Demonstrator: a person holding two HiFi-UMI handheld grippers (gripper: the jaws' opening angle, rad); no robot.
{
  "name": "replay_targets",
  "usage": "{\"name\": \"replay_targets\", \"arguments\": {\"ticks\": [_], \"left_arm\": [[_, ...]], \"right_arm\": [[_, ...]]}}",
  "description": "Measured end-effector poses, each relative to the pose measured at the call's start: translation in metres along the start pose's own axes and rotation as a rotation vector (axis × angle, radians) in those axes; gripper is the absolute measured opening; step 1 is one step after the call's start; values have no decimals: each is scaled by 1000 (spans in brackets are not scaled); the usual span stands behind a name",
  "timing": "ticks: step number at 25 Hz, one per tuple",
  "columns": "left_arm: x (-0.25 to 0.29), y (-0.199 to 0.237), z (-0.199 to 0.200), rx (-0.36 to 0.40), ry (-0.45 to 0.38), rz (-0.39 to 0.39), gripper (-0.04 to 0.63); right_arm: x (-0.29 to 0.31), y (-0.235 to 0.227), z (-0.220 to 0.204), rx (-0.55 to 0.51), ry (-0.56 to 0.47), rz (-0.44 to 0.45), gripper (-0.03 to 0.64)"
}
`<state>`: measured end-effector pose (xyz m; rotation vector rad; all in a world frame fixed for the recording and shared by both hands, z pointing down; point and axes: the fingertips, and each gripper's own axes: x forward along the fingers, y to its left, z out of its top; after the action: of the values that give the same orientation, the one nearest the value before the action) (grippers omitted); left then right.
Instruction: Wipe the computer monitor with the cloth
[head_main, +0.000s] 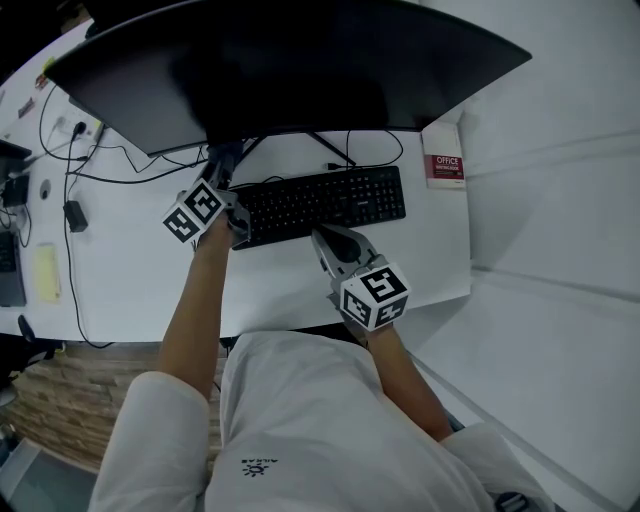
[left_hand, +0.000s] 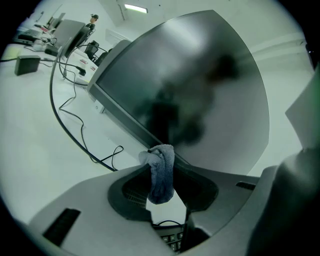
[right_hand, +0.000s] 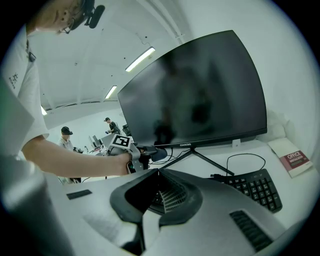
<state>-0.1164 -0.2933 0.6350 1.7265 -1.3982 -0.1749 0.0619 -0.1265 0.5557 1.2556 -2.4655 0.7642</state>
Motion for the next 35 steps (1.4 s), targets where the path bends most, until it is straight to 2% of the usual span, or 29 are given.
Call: {"name": "replay_targets", "arguments": {"ticks": [16, 35], "left_arm": [[22, -43, -34, 13, 6, -11, 132], [66, -124, -97, 90, 122, -84, 132]], "right_arm": [[-27, -45, 0, 1, -4, 6, 20], [-70, -105, -2, 76, -67, -65, 20]]}}
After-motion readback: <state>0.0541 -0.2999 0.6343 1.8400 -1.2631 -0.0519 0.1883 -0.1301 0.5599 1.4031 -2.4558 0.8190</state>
